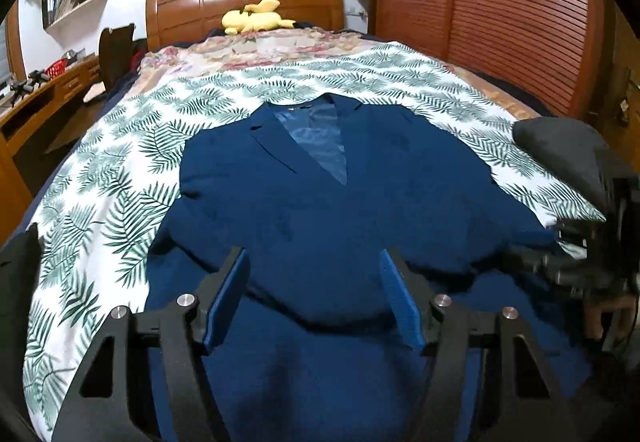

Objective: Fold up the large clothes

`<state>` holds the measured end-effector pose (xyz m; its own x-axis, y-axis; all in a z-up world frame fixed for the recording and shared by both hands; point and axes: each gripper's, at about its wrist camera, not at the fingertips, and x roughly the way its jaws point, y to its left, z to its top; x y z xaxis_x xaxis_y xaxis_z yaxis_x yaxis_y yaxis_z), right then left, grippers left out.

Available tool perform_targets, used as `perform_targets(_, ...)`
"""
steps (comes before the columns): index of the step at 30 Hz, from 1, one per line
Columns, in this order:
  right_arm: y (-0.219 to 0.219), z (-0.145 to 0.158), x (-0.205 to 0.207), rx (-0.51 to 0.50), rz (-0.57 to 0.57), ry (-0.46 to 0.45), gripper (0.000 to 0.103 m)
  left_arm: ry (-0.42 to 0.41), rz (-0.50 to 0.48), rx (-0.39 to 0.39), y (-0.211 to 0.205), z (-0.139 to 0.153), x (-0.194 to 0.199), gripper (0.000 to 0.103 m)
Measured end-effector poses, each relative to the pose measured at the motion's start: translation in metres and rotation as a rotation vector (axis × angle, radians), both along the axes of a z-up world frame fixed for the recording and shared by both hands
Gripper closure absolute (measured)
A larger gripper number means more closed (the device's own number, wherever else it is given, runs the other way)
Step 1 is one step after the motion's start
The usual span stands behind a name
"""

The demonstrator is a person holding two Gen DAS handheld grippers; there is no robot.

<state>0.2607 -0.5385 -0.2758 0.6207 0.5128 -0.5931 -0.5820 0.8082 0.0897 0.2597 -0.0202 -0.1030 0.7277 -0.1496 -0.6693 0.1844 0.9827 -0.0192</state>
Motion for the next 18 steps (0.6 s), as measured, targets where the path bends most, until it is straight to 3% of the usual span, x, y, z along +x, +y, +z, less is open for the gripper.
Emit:
perform_targets(11, 0.012, 0.006, 0.0, -0.014, 0.045, -0.012, 0.052, 0.155, 0.011, 0.037, -0.017, -0.033, 0.079, 0.036)
perform_targets(15, 0.005, 0.004, 0.004, -0.012, 0.021, -0.007, 0.052, 0.239, -0.021, 0.083, -0.028, -0.054, 0.086, 0.036)
perform_targets(18, 0.005, 0.007, 0.003, 0.0, 0.016, 0.0, 0.052, 0.25, -0.028, 0.118, -0.033, -0.063, 0.084, 0.036)
